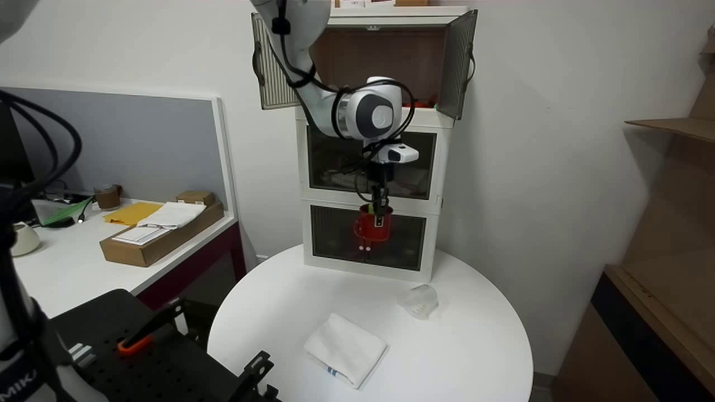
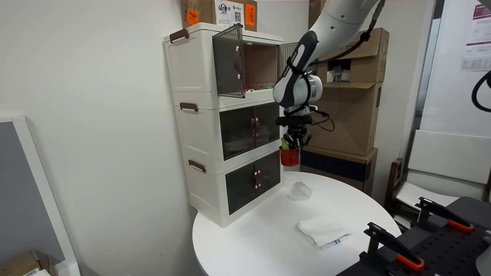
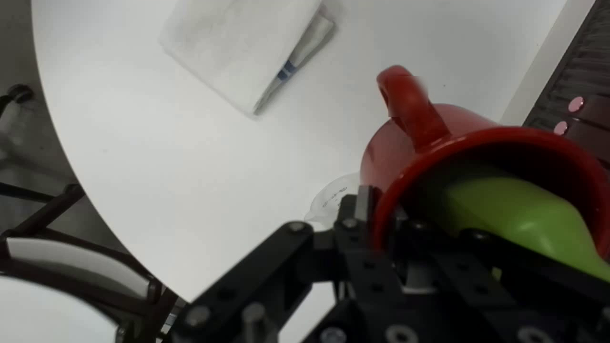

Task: Put the orange cup in the top shelf

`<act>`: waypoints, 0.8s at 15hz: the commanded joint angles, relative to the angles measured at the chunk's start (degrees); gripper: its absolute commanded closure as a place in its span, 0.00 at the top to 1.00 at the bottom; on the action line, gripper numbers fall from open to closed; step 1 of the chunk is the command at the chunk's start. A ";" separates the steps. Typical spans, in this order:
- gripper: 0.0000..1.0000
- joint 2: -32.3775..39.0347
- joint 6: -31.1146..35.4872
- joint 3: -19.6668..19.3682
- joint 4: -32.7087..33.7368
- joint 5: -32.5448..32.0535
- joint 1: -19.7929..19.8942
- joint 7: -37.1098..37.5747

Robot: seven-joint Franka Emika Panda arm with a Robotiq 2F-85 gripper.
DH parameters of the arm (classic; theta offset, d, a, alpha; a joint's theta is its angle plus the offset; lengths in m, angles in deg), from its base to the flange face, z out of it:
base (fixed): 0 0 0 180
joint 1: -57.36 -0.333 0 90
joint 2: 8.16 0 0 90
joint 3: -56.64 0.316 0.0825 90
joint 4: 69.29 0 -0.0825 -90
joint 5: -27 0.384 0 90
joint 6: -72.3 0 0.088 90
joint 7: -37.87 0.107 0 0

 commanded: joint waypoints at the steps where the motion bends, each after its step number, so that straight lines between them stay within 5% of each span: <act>1: 0.02 -10.06 -0.40 -1.80 -7.46 -3.54 -1.34 2.59; 12: 0.02 -25.90 4.71 0.56 -8.24 -7.12 0.66 7.63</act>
